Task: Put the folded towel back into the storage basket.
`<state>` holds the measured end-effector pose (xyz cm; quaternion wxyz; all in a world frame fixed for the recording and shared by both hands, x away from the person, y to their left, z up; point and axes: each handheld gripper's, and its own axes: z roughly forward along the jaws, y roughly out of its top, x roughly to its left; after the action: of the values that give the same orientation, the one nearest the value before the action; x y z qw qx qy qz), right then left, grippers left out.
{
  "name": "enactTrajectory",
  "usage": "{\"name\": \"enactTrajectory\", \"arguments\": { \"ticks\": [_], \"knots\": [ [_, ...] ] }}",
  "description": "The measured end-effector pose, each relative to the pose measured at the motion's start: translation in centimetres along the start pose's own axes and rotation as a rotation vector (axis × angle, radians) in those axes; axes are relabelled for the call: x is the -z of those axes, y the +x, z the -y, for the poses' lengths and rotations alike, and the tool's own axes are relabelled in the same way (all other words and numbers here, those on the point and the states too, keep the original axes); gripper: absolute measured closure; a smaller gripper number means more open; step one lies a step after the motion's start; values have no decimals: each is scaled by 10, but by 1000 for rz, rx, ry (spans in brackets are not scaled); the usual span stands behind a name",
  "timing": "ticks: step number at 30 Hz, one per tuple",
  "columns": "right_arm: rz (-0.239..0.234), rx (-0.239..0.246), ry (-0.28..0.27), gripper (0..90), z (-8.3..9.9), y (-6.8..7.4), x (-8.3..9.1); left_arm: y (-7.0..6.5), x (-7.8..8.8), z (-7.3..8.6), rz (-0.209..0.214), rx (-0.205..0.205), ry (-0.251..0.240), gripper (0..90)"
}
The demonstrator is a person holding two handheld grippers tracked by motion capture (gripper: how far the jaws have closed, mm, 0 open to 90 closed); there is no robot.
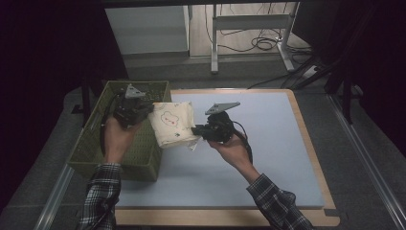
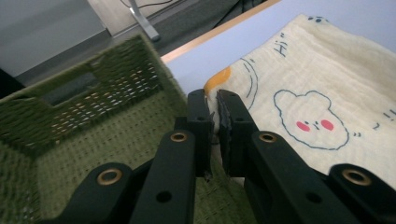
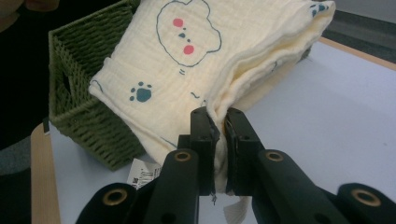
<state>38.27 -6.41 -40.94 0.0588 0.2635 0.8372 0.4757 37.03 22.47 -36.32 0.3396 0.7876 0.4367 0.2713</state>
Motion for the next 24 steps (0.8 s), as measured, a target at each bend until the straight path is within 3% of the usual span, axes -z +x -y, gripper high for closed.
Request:
{"name": "enactTrajectory", "arguments": {
  "ticks": [12, 24],
  "knots": [
    [-26, 37, -15, 829, -23, 22, -29, 30, 19, 12, -72, 40, 21, 842],
    [-64, 65, -14, 829, -35, 57, -71, 58, 35, 37, -136, 77, 51, 841]
  ]
}}
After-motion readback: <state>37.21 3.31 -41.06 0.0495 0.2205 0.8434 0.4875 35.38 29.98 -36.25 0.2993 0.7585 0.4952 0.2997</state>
